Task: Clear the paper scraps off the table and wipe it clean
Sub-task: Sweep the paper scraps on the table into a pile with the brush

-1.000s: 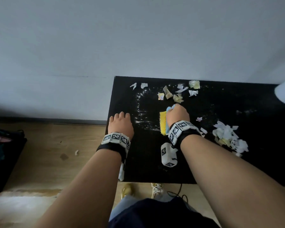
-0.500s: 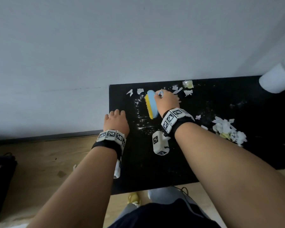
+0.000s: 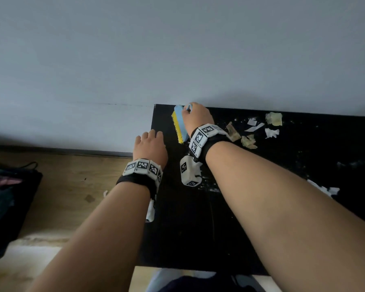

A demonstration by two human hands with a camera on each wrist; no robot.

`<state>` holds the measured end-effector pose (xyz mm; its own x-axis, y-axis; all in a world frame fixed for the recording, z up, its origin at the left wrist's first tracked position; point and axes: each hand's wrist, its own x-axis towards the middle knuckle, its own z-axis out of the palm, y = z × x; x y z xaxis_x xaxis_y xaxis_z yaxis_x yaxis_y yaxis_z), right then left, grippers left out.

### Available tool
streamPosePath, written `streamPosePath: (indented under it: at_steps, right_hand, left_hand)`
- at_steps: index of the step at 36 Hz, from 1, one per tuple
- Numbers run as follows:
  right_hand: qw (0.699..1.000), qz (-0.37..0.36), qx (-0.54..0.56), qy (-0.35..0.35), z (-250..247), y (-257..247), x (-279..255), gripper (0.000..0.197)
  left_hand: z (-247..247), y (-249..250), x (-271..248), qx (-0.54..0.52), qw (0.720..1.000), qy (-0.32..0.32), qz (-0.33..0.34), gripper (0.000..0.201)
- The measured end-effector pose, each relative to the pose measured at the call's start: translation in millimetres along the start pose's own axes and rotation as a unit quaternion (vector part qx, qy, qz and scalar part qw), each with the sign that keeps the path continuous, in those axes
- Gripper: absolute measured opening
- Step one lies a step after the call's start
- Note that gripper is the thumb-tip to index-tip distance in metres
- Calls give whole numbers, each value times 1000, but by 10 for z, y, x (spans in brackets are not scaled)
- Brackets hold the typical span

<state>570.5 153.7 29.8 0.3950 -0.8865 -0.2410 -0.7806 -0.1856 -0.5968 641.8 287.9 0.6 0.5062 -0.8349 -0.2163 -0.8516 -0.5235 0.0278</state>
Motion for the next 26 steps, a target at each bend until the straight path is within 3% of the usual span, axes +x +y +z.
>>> streamPosePath:
  at_steps: [8, 12, 26]
  right_hand:
    - [998, 53, -10, 29, -172, 267, 142, 18]
    - [995, 79, -18, 61, -268, 395, 86, 29]
    - [971, 208, -24, 116, -561, 978, -466, 32]
  left_hand:
    - [20, 103, 85, -9, 1000, -16, 9, 41]
    - [9, 208, 98, -21, 1000, -11, 19, 41]
    - [15, 552, -93, -19, 995, -4, 98, 40]
